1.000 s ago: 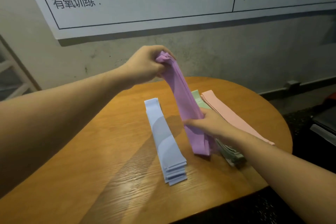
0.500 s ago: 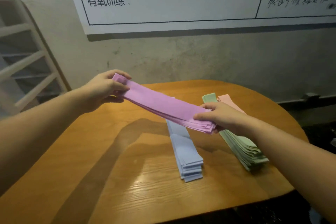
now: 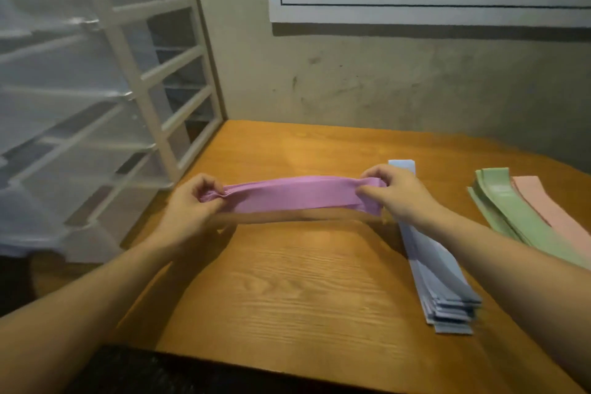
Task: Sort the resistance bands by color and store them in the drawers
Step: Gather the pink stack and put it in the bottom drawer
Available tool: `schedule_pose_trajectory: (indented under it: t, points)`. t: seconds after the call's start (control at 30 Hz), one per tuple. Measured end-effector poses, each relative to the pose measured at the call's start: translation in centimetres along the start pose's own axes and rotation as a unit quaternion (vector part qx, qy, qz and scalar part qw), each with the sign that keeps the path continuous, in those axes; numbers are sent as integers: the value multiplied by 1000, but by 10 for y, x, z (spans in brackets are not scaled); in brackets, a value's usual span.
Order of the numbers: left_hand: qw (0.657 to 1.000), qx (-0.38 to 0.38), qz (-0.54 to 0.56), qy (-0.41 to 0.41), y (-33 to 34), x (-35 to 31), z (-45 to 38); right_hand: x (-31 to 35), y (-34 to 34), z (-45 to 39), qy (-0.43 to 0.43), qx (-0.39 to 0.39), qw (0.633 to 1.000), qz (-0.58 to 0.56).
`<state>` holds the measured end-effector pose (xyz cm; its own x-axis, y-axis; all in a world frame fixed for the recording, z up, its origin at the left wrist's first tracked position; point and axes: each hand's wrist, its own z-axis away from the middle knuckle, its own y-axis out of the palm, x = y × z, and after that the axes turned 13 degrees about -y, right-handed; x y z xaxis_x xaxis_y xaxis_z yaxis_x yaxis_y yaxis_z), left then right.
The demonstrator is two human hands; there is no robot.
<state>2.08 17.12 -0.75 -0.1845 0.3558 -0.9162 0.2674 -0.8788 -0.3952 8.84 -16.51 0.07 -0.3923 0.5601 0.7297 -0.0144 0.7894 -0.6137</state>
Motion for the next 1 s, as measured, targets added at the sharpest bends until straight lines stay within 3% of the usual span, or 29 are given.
schedule_pose_trajectory:
  t: [0.23, 0.43, 0.6, 0.8, 0.87, 1.0]
  points:
    - [999, -15, -33, 29, -10, 50, -3, -9, 42, -5, -3, 17, 1000, 25]
    - [998, 10, -30, 55, -9, 51, -4, -14, 38, -4, 82, 70, 994, 11]
    - [999, 21, -3, 24, -8, 55, -6, -12, 37, -2, 158, 52, 982, -89]
    - [999, 8, 3, 42, -14, 45, -2, -6, 31, -2, 144, 50, 980, -129]
    - [998, -3, 54, 12, -15, 43, -3, -2, 31, -3, 155, 39, 972, -174]
    - [974, 48, 196, -100, -14, 34, -3, 11, 29, -10, 167, 2, 951, -260]
